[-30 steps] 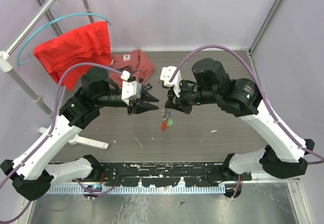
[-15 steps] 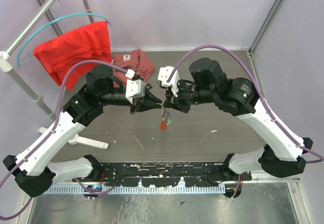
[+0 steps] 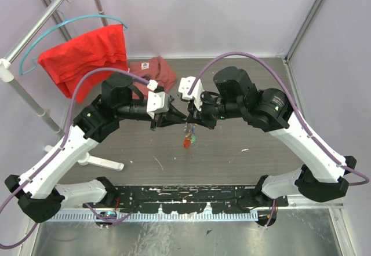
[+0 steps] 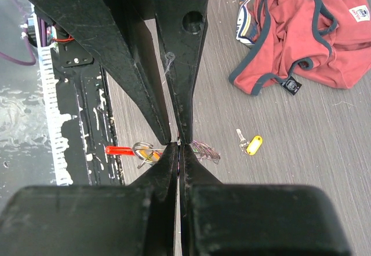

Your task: Put the keys on the keyring

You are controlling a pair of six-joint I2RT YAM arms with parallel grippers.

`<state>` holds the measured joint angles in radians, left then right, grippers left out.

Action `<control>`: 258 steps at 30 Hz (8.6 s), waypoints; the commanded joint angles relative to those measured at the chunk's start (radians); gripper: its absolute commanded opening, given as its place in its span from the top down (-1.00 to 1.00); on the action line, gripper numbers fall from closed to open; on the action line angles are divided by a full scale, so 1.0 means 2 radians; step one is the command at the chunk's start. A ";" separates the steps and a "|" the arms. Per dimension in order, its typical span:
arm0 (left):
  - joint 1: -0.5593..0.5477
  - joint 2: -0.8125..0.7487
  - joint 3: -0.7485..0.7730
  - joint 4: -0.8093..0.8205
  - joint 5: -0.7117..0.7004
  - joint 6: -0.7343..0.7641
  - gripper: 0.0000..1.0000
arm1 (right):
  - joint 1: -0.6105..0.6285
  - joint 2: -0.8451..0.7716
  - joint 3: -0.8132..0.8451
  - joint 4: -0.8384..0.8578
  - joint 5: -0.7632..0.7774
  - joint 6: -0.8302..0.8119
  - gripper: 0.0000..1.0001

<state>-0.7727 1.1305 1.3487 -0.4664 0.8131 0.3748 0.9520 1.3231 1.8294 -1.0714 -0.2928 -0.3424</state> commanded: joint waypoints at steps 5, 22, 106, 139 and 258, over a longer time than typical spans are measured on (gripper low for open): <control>-0.007 0.008 0.028 -0.059 -0.020 0.041 0.63 | 0.003 -0.008 0.006 0.034 0.008 -0.006 0.99; -0.009 0.010 0.028 -0.045 -0.016 0.031 0.93 | 0.003 -0.007 -0.007 0.059 0.001 0.000 0.99; 0.010 -0.087 -0.204 0.323 -0.251 -0.156 1.00 | -0.095 -0.148 -0.374 0.561 0.113 0.503 0.92; 0.010 -0.098 -0.217 0.357 -0.246 -0.161 1.00 | -0.095 -0.149 -0.358 0.524 0.114 0.476 0.49; 0.009 -0.038 -0.063 0.079 0.021 -0.062 0.65 | 0.050 -0.001 0.013 0.018 0.058 -0.007 0.99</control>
<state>-0.7551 1.0515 1.1881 -0.3023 0.8406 0.2462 1.0409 1.3243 1.8088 -1.0805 -0.1825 -0.3466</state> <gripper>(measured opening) 0.202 0.036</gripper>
